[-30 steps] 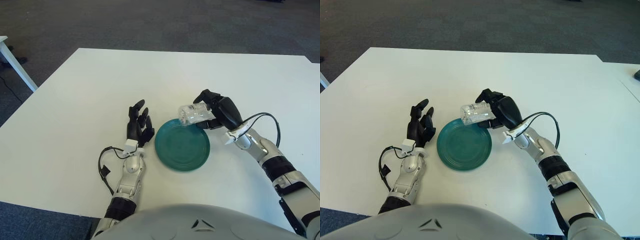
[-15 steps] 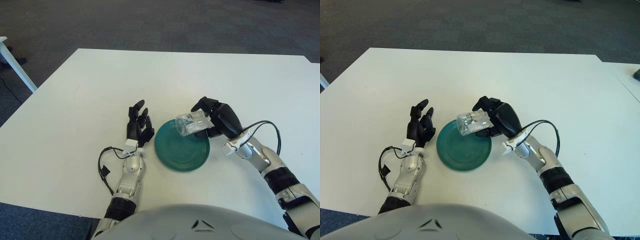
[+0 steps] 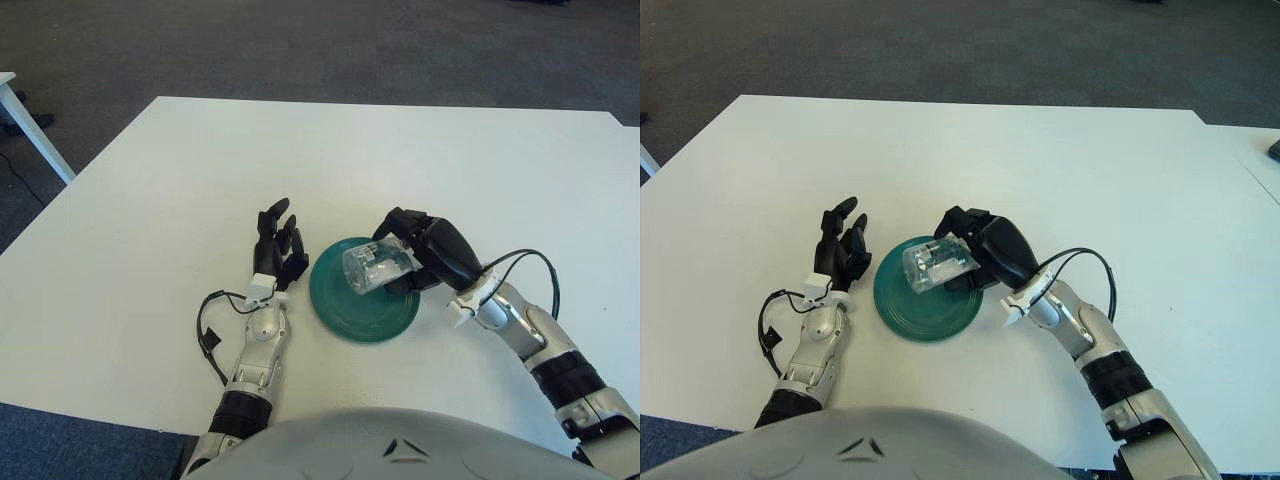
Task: Put the bottle into the plate.
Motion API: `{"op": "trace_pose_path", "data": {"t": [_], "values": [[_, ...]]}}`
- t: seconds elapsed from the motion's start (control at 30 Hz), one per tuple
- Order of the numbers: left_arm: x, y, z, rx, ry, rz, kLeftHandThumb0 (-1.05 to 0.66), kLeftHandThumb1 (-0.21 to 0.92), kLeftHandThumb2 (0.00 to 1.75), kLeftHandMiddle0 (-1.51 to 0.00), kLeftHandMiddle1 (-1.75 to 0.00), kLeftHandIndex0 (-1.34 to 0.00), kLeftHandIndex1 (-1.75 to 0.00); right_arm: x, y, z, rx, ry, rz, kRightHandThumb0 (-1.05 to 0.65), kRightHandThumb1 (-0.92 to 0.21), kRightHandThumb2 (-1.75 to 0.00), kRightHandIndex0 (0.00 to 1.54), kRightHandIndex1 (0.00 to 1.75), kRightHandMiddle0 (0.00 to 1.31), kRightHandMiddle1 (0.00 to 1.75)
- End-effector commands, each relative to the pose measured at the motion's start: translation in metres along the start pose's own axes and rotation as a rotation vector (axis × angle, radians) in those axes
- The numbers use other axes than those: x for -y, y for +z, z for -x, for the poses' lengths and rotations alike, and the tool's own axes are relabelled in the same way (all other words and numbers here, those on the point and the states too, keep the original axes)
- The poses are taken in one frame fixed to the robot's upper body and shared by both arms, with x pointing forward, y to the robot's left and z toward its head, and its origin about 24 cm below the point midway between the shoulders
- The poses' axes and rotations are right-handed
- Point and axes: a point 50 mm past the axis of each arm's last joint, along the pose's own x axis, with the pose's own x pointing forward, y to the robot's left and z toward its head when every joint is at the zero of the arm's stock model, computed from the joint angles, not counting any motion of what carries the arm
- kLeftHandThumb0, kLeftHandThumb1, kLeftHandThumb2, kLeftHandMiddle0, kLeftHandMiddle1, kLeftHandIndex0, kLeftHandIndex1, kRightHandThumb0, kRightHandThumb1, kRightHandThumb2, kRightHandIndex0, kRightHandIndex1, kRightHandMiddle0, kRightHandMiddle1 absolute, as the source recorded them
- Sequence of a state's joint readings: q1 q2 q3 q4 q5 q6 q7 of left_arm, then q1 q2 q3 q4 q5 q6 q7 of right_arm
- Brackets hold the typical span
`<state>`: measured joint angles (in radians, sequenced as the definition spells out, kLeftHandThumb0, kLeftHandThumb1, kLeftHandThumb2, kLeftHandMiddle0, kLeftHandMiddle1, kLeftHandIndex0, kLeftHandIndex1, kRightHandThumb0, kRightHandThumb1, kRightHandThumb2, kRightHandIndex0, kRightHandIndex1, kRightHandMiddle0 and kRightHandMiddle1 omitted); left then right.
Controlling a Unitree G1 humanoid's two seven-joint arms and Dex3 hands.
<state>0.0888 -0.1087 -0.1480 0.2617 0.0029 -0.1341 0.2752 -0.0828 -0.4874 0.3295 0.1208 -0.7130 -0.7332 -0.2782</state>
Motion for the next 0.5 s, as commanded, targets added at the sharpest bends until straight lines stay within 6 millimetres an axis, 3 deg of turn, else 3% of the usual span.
{"op": "trace_pose_path", "data": {"t": [0.0, 0.47], "values": [[0.006, -0.025, 0.01, -0.148, 0.006, 0.035, -0.72, 0.92, 0.74, -0.56, -0.01, -0.07, -0.78, 0.002, 0.003, 0.001, -0.009, -0.007, -0.03, -0.39, -0.66, -0.87, 1.0, 1.75, 0.36, 1.75], [0.009, -0.026, 0.006, -0.151, 0.0, 0.032, -0.71, 0.92, 0.75, -0.57, -0.01, -0.07, -0.77, -0.008, 0.014, -0.001, 0.075, 0.017, 0.0, -0.39, -0.68, -0.86, 0.93, 1.75, 0.35, 1.75]]}}
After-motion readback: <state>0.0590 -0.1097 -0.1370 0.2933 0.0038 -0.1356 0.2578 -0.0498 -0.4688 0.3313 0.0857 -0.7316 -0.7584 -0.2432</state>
